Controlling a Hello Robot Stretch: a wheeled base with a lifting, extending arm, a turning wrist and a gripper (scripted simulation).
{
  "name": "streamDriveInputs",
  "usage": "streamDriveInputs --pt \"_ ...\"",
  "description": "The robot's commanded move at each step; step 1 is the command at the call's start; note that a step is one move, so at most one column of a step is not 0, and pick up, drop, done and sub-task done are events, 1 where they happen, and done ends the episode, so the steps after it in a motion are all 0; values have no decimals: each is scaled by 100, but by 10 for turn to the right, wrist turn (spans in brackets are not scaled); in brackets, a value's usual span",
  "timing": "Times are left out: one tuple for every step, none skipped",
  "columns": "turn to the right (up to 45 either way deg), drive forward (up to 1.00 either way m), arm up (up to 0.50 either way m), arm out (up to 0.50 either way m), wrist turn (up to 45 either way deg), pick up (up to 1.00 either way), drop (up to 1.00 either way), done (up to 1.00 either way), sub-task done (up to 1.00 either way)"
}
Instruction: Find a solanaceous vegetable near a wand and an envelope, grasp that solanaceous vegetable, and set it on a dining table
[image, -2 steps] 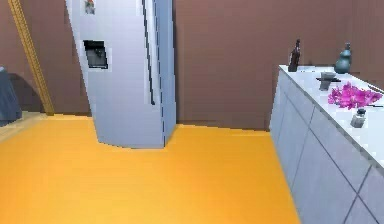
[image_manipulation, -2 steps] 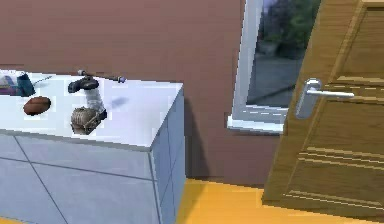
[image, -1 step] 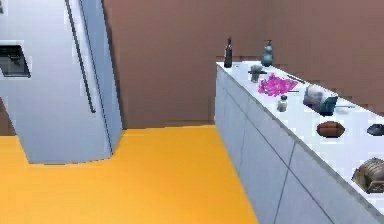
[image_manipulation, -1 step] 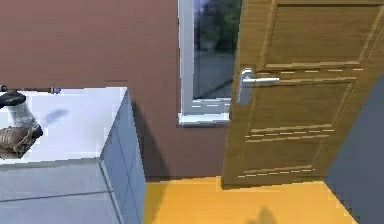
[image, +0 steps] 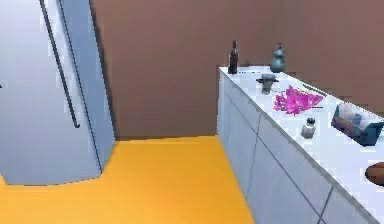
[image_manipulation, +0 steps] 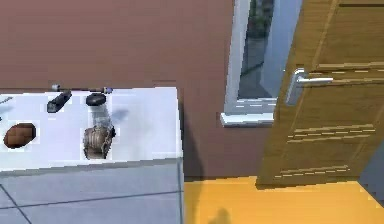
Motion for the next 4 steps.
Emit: streamDriveInputs --pt "-360 0 0 0 0 0 0 0 0" --pt "0 0 50 0 0 0 0 0 0" --pt "0 0 38 0 0 0 0 0 0" --pt "0 0 0 50 0 0 0 0 0"
